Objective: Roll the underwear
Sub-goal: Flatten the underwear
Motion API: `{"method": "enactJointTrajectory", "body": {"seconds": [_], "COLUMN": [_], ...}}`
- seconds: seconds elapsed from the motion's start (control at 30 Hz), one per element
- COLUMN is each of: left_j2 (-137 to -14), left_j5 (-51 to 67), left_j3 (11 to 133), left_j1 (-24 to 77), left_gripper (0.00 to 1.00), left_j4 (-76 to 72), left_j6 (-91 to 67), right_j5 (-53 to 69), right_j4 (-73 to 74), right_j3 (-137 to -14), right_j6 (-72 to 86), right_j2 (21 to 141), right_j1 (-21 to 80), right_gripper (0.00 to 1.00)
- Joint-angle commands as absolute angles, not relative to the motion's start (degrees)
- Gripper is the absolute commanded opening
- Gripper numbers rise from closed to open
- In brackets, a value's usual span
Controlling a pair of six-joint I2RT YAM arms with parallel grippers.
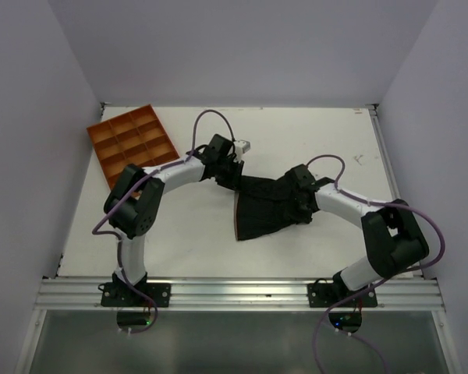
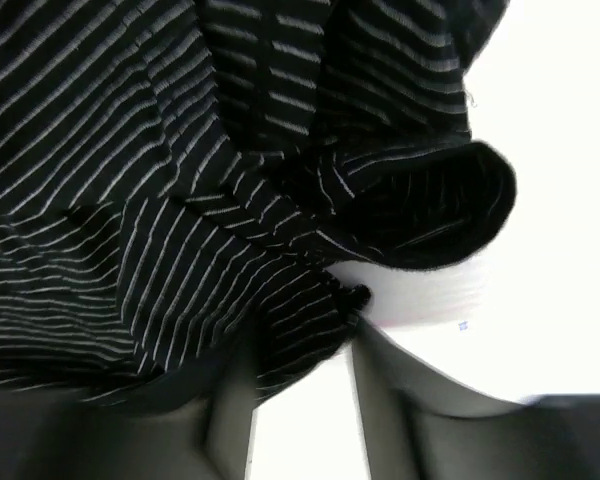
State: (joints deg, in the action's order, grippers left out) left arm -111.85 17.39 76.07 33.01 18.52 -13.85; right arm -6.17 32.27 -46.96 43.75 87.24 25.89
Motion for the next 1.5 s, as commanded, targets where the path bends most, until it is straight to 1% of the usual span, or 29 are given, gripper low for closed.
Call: {"method": "enactJointTrajectory", "body": {"seconds": [0.0, 0.07, 0.1, 0.17, 0.23, 0.27, 0.33, 0.37, 0.4, 0.43, 0.47, 0.53, 0.57, 0.6, 0.63, 0.67, 0.7, 0.77, 0.8, 0.87, 0.9, 1.0, 1.13, 1.27, 1.47], "left_j2": [-113.12, -111.72, -109.79, -107.33, -102.85, -99.79, -97.31, -95.38, -94.49, -93.7, -93.17, -92.03, -91.93, -92.37, -92.98, -93.68, -95.26, -97.2, -97.55, -98.43, -98.96, -101.16, -102.3, -102.83, -102.31], "left_j5": [18.19, 18.54, 18.98, 20.65, 20.74, 22.22, 23.98, 24.34, 24.35, 25.3, 25.66, 26.45, 26.54, 26.11, 23.93, 22.78, 21.89, 19.52, 19.42, 19.69, 19.51, 18.81, 19.6, 16.18, 13.63], "left_j3": [80.15, 79.9, 79.72, 78.23, 75.69, 72.11, 68.84, 66.38, 66.36, 64.01, 63.29, 62.93, 63.54, 64.76, 68.69, 70.73, 72.4, 76.01, 76.11, 74.89, 74.62, 73.92, 72.16, 70.75, 68.82], "left_j1": [32.7, 32.7, 32.7, 32.7, 32.78, 32.78, 32.96, 33.13, 33.31, 33.48, 33.57, 33.49, 33.23, 33.05, 32.79, 32.26, 32.17, 32.17, 32.17, 32.52, 32.78, 34.8, 37.52, 41.04, 43.33], "left_gripper": [0.13, 0.04, 0.0, 0.0, 0.0, 0.0, 0.0, 0.0, 0.0, 0.0, 0.0, 0.14, 0.35, 0.38, 0.41, 0.44, 0.5, 0.55, 0.56, 0.57, 0.57, 0.57, 0.57, 0.57, 0.54], "left_j4": [17.31, 17.66, 18.1, 18.19, 17.15, 15.05, 13.28, 12.49, 11.7, 10.91, 9.68, 8.36, 8.26, 10.18, 12.72, 17.88, 20.1, 25.02, 25.48, 25.14, 25.22, 25.14, 23.21, 21.97, 20.13], "left_j6": [-14.05, -15.72, -16.78, -21.43, -28.72, -31.18, -38.21, -41.71, -41.75, -44.18, -45.08, -45.01, -44.04, -40.73, -38.43, -36.06, -30.55, -25.16, -20.53, -16.28, -12.61, -7.93, -6.24, -4.49, -3.52], "right_j5": [-15.71, -18.18, -20.89, -21.97, -23.46, -23.81, -25.04, -23.92, -23.91, -21.03, -19.18, -14.09, -9.02, -6.18, -4.15, -0.65, -0.27, 3.31, 4.56, 5.53, 5.62, 6.85, 6.07, 6.76, 8.79], "right_j4": [32.34, 33.39, 34.18, 34.72, 34.72, 35.67, 39.17, 40.07, 40.86, 41.57, 42.96, 43.33, 43.07, 42.63, 41.93, 41.4, 41.05, 40.08, 39.38, 38.5, 38.32, 37.27, 37.44, 34.9, 30.85], "right_j3": [-49.4, -49.74, -50.53, -52.19, -54.3, -57.36, -61.33, -64.74, -66.17, -67.4, -68.89, -68.82, -67.08, -65.67, -64.0, -60.24, -58.55, -53.56, -52.05, -47.93, -46.77, -43.95, -41.84, -37.9, -33.32], "right_j6": [43.16, 41.58, 41.22, 38.33, 35.87, 33.08, 29.55, 27.27, 27.25, 25.85, 25.49, 25.05, 25.14, 25.4, 26.79, 27.5, 28.29, 30.75, 31.54, 33.66, 34.1, 35.42, 37.44, 39.55, 41.57], "right_j2": [87.45, 86.14, 85.61, 84.64, 85.34, 87.52, 90.51, 93.49, 94.73, 95.53, 95.89, 94.58, 93.44, 91.6, 87.93, 85.63, 83.69, 78.76, 77.71, 74.8, 73.84, 72.42, 71.81, 70.75, 70.05], "right_j1": [24.44, 23.21, 21.72, 19.18, 18.11, 17.58, 17.4, 17.4, 17.49, 17.4, 17.4, 17.4, 17.49, 17.49, 17.49, 17.58, 17.49, 17.49, 17.49, 17.49, 17.49, 17.49, 17.49, 17.49, 17.49], "right_gripper": [0.37, 0.29, 0.21, 0.12, 0.12, 0.12, 0.13, 0.13, 0.13, 0.14, 0.16, 0.2, 0.31, 0.39, 0.47, 0.55, 0.57, 0.61, 0.61, 0.61, 0.61, 0.61, 0.59, 0.57, 0.56]}}
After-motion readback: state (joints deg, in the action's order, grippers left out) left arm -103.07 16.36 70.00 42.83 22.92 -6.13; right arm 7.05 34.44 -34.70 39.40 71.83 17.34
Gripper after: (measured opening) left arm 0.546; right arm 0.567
